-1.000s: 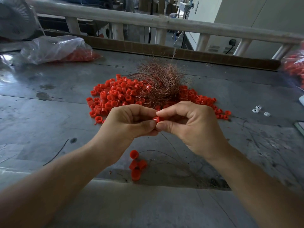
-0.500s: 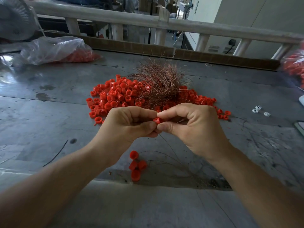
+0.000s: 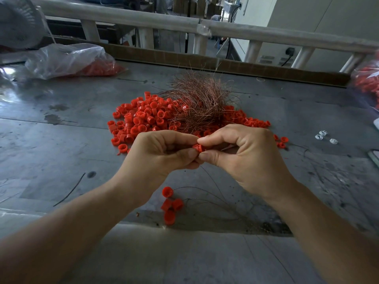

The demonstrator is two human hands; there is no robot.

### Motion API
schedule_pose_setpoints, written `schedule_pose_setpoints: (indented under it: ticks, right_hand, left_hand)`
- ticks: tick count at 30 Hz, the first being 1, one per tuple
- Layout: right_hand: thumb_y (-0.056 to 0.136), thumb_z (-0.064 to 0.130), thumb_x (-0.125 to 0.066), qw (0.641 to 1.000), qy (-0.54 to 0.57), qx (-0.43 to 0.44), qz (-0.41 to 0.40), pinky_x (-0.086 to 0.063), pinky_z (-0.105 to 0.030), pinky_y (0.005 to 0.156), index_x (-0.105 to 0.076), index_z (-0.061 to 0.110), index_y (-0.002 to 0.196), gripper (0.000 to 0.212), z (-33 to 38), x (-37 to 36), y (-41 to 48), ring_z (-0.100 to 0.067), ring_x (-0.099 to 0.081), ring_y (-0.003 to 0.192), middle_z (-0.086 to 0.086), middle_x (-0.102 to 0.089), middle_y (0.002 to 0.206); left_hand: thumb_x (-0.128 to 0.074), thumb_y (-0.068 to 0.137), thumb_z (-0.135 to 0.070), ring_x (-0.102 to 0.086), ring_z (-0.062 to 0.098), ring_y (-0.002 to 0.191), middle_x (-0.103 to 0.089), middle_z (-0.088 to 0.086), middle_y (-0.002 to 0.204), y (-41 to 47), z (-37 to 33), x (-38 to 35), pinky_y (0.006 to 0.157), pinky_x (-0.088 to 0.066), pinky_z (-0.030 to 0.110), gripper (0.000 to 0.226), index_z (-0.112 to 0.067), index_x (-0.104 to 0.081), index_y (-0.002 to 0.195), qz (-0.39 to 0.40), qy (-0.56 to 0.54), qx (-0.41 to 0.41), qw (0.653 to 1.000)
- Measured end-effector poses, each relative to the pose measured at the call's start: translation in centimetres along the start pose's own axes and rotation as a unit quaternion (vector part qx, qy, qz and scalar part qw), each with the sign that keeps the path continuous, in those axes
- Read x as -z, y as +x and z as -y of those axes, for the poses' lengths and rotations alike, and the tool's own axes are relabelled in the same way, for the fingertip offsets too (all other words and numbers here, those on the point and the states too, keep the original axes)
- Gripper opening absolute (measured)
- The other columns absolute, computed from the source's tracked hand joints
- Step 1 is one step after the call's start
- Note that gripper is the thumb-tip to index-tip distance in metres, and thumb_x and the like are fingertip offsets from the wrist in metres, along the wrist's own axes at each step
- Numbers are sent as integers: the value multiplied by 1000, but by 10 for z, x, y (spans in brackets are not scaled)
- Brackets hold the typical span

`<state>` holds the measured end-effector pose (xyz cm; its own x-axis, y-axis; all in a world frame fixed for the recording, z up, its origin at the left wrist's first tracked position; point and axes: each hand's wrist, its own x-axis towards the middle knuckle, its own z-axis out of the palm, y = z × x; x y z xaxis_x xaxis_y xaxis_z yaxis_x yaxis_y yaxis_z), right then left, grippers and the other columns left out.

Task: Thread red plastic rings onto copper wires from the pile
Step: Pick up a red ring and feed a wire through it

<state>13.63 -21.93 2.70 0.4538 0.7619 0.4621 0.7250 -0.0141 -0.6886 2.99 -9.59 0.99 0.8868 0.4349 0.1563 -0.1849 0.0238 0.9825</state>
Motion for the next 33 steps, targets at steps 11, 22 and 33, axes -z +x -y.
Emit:
schedule_pose_setpoints:
  ticks: [11, 22, 33]
  right_hand:
    - [62, 11, -79, 1000, 3, 12, -1, -50, -12, 66, -71, 15, 86, 25, -2, -1, 0, -3, -64, 75, 17, -61, 75]
    - [64, 22, -74, 999, 29, 36, 3, -51, -15, 65, -70, 11, 89, 27, -3, 0, 1, -7, -64, 73, 7, -65, 75]
    - [62, 33, -67, 981, 108, -29, 159, -47, -14, 71, -67, 34, 89, 26, -3, 8, 5, 0, -57, 76, 13, -59, 75]
  left_hand:
    - [-64, 60, -11, -70, 17, 66, -73, 7, 71, -3, -2, 2, 57, -53, 17, 20, -21, -75, 74, 16, 16, 16, 1000]
    - [-66, 55, -18, -69, 17, 62, -71, 10, 68, 0, -4, 4, 54, -53, 18, 26, -15, -75, 79, 45, -37, 58, 997]
    - [-68, 63, -10, -70, 21, 64, -71, 12, 72, -2, -5, 6, 54, -54, 22, 48, -13, -57, 110, 98, -63, 63, 991]
